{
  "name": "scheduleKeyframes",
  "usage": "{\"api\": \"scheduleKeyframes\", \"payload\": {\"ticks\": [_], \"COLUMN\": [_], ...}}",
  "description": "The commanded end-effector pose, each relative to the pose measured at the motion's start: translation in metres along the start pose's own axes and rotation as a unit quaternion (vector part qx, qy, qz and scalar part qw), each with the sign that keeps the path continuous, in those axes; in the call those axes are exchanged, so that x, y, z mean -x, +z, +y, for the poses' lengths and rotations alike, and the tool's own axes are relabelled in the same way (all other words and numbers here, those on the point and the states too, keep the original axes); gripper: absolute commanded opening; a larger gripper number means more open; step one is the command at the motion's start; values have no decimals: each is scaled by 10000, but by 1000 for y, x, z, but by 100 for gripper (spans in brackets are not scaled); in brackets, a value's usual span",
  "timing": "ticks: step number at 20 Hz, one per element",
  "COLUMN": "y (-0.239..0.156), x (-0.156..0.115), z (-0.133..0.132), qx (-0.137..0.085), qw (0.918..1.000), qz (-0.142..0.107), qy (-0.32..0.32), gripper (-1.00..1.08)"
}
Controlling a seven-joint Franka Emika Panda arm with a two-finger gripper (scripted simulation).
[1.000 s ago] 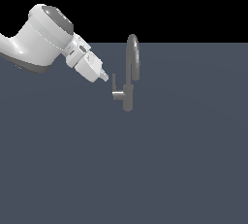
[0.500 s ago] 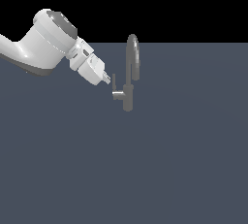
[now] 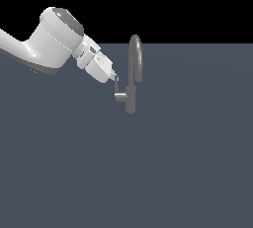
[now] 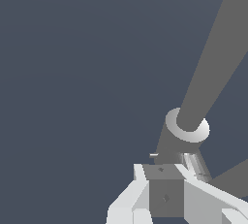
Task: Turn on the faucet by rotating a designated handle.
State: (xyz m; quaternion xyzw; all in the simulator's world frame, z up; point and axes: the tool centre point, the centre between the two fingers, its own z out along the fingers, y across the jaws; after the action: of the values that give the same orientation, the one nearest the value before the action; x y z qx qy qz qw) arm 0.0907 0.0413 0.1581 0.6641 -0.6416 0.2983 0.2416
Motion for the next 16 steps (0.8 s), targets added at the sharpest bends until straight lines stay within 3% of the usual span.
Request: {"api": "scheduleKeyframes", "payload": {"ticks": [1, 16], "y": [0, -8], "x": [0, -10], "z": [0, 41], "qx": [1, 0], "qw": [10000, 10000], "qz": [0, 4], "qy": [0, 0], "gripper": [-100, -100]}}
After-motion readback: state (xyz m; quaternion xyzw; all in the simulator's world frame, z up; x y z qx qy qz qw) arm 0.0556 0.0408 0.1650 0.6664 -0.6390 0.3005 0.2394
